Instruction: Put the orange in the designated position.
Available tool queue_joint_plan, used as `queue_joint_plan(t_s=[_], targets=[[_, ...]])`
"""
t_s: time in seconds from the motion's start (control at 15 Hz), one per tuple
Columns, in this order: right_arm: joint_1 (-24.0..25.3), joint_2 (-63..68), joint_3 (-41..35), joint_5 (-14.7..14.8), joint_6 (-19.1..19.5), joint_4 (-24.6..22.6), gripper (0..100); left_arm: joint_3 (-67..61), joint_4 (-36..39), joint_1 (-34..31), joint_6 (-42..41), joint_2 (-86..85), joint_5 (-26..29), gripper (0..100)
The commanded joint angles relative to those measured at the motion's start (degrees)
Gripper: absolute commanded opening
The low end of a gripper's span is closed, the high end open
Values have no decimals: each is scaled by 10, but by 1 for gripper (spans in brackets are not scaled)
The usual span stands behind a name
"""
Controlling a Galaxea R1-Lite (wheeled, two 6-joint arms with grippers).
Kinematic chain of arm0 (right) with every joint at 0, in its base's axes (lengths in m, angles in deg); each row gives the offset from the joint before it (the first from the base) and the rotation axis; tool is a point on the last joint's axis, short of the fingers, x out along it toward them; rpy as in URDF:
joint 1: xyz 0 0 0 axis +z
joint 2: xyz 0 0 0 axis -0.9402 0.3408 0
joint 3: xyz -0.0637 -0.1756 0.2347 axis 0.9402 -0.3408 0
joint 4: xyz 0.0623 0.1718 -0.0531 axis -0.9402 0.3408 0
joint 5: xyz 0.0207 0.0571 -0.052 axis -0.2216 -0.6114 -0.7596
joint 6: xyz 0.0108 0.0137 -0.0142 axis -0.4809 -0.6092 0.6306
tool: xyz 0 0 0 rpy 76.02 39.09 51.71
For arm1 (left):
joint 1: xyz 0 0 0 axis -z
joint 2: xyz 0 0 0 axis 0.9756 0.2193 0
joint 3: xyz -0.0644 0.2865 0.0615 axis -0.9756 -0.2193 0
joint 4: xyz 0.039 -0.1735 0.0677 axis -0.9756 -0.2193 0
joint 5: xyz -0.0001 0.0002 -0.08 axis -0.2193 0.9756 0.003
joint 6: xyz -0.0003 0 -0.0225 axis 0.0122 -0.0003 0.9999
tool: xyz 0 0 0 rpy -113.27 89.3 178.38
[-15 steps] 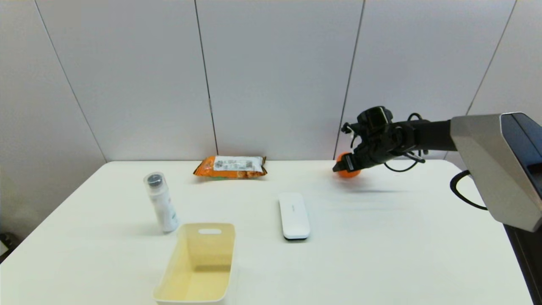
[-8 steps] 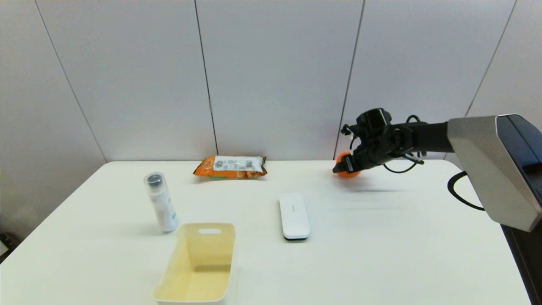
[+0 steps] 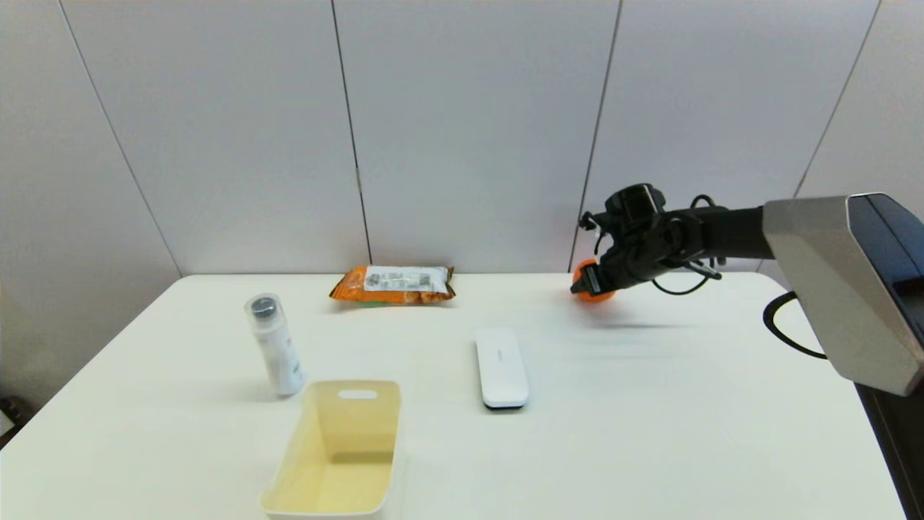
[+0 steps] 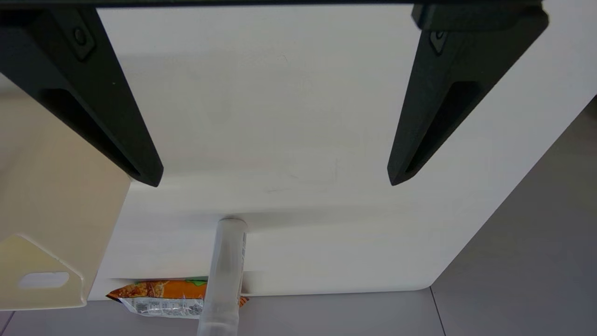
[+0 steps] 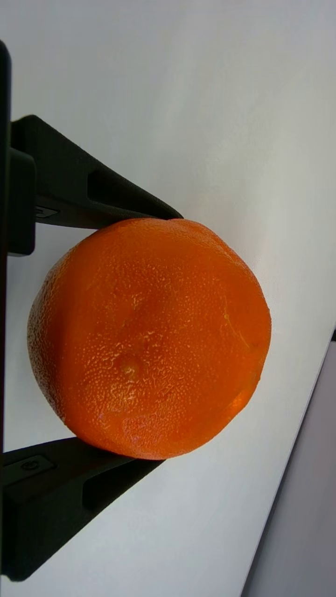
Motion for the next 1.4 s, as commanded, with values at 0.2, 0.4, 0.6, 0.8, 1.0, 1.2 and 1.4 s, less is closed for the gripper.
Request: queue_joint_plan(t_s=[0.2,0.4,0.6,0.8,1.0,1.2,1.4], targets=[[96,-82,2,-2,-31,20,0,0,0,0,0,0,0,100],[151,-84,7,-1,-27,16,0,0,0,0,0,0,0,100],[184,-76,8,-4,-1,6,0,0,0,0,0,0,0,100],[208,-62,9,-5,3,5,0,0,0,0,0,0,0,100],[228,-48,12,-4,3,2,0,0,0,0,0,0,0,100],[248,-40,12,-4,3,2,0,0,0,0,0,0,0,100],[275,-23,12,-3,3,-11,0,0,0,0,0,0,0,100]])
